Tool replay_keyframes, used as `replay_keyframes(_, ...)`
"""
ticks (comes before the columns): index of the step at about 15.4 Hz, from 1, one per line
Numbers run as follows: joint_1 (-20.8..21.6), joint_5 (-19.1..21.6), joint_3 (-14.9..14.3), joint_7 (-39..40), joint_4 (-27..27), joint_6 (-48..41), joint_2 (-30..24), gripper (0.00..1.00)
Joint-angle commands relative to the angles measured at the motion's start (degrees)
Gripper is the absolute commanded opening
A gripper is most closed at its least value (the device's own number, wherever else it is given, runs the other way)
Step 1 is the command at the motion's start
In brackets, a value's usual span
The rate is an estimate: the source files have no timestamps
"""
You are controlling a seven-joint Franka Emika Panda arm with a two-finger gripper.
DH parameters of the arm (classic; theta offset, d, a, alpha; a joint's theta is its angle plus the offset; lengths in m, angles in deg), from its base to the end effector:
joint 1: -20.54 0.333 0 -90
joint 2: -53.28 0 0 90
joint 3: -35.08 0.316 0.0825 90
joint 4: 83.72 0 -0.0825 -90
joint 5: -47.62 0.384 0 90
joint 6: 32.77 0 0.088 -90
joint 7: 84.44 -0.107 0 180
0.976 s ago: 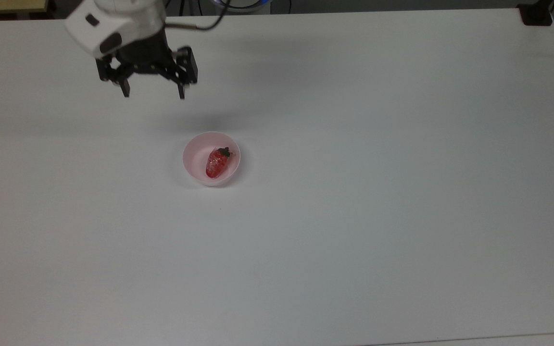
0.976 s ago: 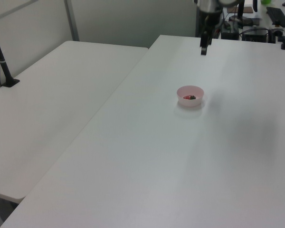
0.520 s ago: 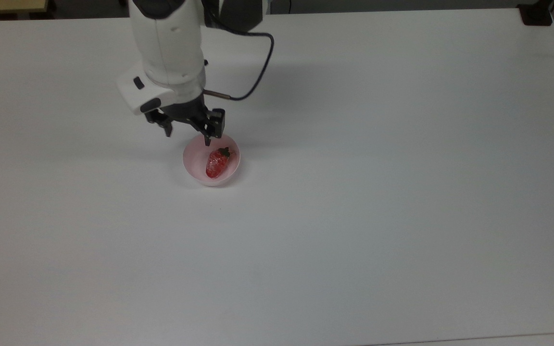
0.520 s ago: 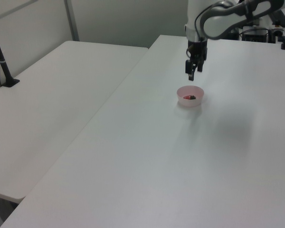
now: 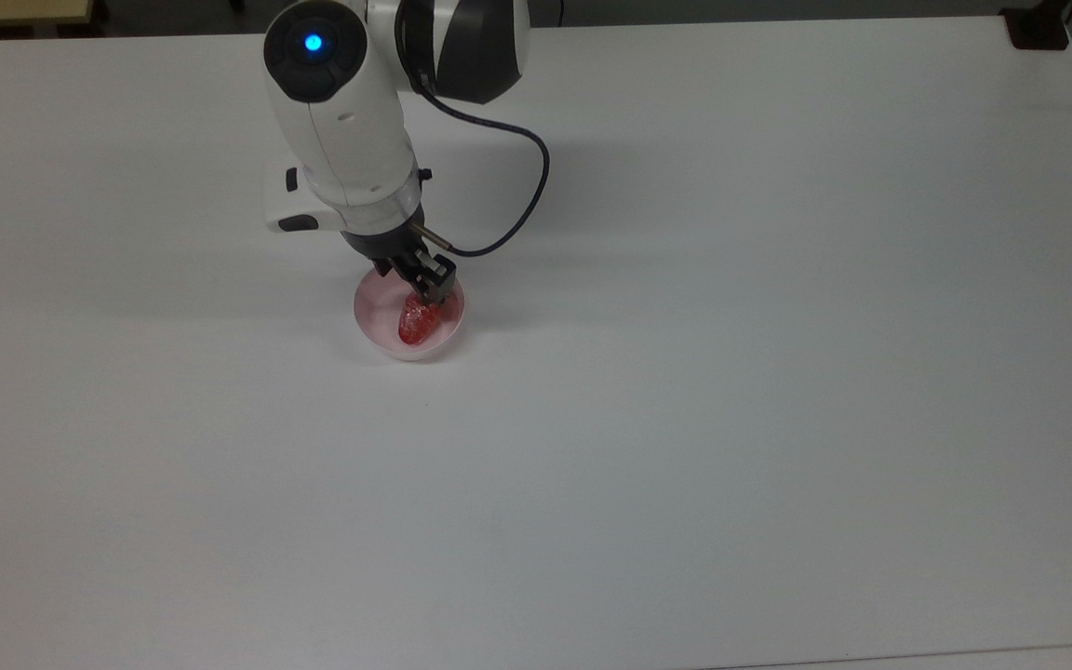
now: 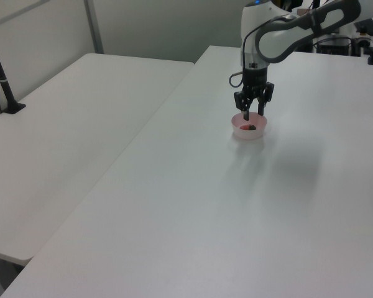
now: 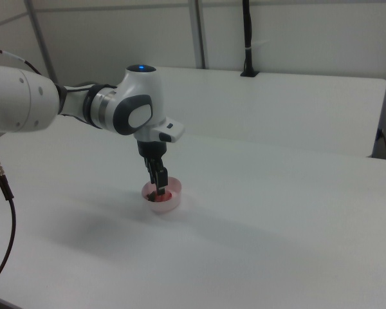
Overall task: Pick up strawberry from bowl
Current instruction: 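Lower the gripper into the bowl and close it on the strawberry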
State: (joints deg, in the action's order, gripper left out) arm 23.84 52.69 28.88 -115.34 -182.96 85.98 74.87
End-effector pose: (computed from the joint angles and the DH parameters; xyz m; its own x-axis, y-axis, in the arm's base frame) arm 0.6488 -0.0223 0.3617 0.8091 -0.5857 -0.0480 -0.5869 -0.8096 -0.0136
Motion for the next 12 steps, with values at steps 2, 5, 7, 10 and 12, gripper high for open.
replay_keyframes(2,0.5,1.3,-0.3,-2.4,-0.4,4.2,2.3,0.60)
replay_keyframes(5,0.5,1.3,-0.2,-2.4,-0.6,6.6,3.5,0.61)
replay_keyframes(7,0.5,1.3,0.9,-2.3,-0.6,6.9,4.2,0.61)
replay_keyframes(10,0.4,1.3,1.7,-2.2,-0.6,6.8,4.5,0.45)
replay_keyframes(12,0.4,1.3,1.7,-2.0,-0.6,6.8,4.5,0.32)
